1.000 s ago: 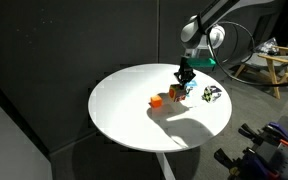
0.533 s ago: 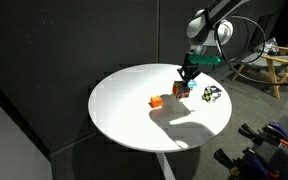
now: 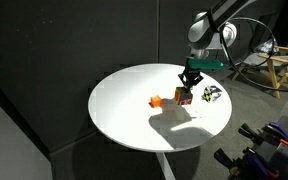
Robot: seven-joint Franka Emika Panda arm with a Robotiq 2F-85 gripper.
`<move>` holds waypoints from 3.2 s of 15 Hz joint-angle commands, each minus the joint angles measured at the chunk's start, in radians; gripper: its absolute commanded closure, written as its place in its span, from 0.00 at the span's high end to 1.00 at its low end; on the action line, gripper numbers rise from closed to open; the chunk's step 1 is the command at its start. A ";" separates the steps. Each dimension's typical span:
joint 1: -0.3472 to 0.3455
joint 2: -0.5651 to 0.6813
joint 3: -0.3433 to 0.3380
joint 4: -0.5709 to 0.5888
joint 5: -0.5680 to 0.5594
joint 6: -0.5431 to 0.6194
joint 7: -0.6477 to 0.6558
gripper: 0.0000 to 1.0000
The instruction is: Pick up the block with a house image and move it to the left on the table
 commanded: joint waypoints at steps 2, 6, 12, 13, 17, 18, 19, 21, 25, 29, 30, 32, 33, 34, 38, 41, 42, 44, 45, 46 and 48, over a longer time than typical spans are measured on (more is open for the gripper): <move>0.034 -0.043 0.013 -0.055 0.007 0.008 0.071 0.00; 0.059 -0.050 0.027 -0.071 0.010 0.004 0.109 0.00; 0.062 -0.017 0.031 -0.046 0.000 -0.003 0.101 0.01; 0.062 -0.017 0.031 -0.046 0.000 -0.003 0.101 0.01; 0.062 -0.017 0.031 -0.046 0.000 -0.003 0.101 0.01; 0.062 -0.017 0.031 -0.046 0.000 -0.003 0.101 0.01; 0.062 -0.017 0.031 -0.046 0.000 -0.003 0.101 0.01; 0.063 -0.016 0.030 -0.047 0.017 0.006 0.128 0.01; 0.061 -0.024 0.031 -0.054 0.063 0.031 0.170 0.00; 0.064 -0.033 0.029 -0.061 0.100 0.062 0.228 0.00; 0.066 -0.034 0.029 -0.063 0.107 0.070 0.251 0.00; 0.067 -0.034 0.029 -0.062 0.124 0.084 0.299 0.01; 0.068 -0.033 0.029 -0.061 0.130 0.089 0.326 0.01; 0.072 -0.029 0.027 -0.058 0.130 0.094 0.363 0.00; 0.081 -0.002 0.033 -0.047 0.130 0.128 0.478 0.01; 0.086 0.028 0.041 -0.038 0.132 0.160 0.530 0.00; 0.086 0.040 0.045 -0.035 0.136 0.174 0.540 0.01; 0.087 0.062 0.050 -0.030 0.140 0.194 0.558 0.01; 0.088 0.072 0.052 -0.028 0.141 0.205 0.568 0.01; 0.088 0.083 0.053 -0.026 0.142 0.213 0.574 0.00; 0.085 0.098 0.057 -0.025 0.148 0.230 0.579 0.01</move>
